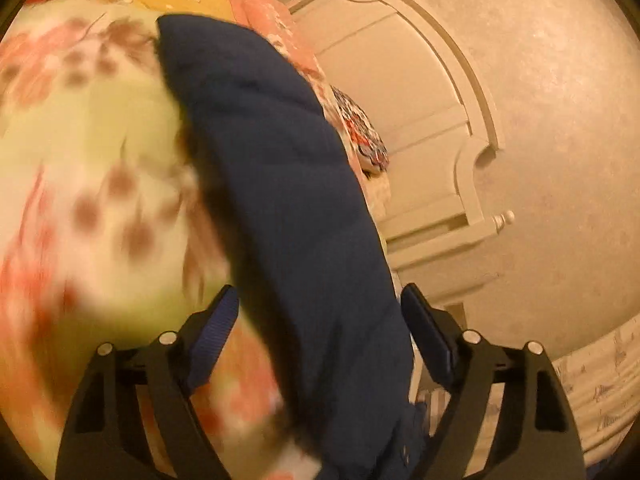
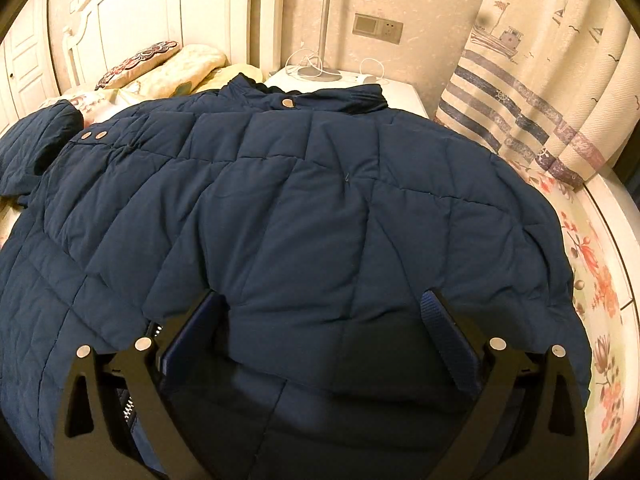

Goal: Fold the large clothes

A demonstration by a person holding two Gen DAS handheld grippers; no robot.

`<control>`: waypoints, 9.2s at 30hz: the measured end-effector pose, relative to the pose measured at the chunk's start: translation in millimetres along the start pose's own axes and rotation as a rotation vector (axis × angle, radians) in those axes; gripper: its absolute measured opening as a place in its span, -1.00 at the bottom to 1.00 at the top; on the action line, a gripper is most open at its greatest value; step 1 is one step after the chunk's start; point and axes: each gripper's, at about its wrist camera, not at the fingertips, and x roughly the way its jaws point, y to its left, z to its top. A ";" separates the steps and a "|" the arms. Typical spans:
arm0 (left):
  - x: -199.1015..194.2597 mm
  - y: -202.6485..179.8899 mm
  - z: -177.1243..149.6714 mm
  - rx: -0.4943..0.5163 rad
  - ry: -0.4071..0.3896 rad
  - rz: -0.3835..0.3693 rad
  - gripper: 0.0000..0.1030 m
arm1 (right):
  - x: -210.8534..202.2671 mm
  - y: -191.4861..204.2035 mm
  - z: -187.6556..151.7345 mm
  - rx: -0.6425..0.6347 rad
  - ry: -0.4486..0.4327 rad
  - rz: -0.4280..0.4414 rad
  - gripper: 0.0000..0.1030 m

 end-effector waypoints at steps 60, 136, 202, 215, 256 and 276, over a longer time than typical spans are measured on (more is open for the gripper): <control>-44.2 -52.5 -235.8 0.711 0.081 0.070 0.76 | -59.6 -8.8 -13.1 0.082 -0.340 0.065 0.84; -58.3 -39.0 -223.2 0.625 0.002 0.145 0.78 | -96.8 -110.6 3.4 0.379 -0.354 0.033 0.18; -13.8 -86.0 -365.8 1.249 0.405 0.234 0.96 | -16.1 -69.3 8.2 0.134 -0.112 0.093 0.56; -16.1 -84.1 -364.4 1.235 0.406 0.222 0.96 | -57.6 23.0 -44.7 -0.172 -0.004 0.035 0.68; -77.6 -33.8 -294.3 1.003 0.338 0.220 0.95 | -94.8 -102.5 -124.6 0.218 0.042 0.047 0.79; -131.9 -35.3 -387.4 1.298 0.413 0.175 0.96 | -141.0 7.9 -171.1 -0.227 0.036 0.152 0.80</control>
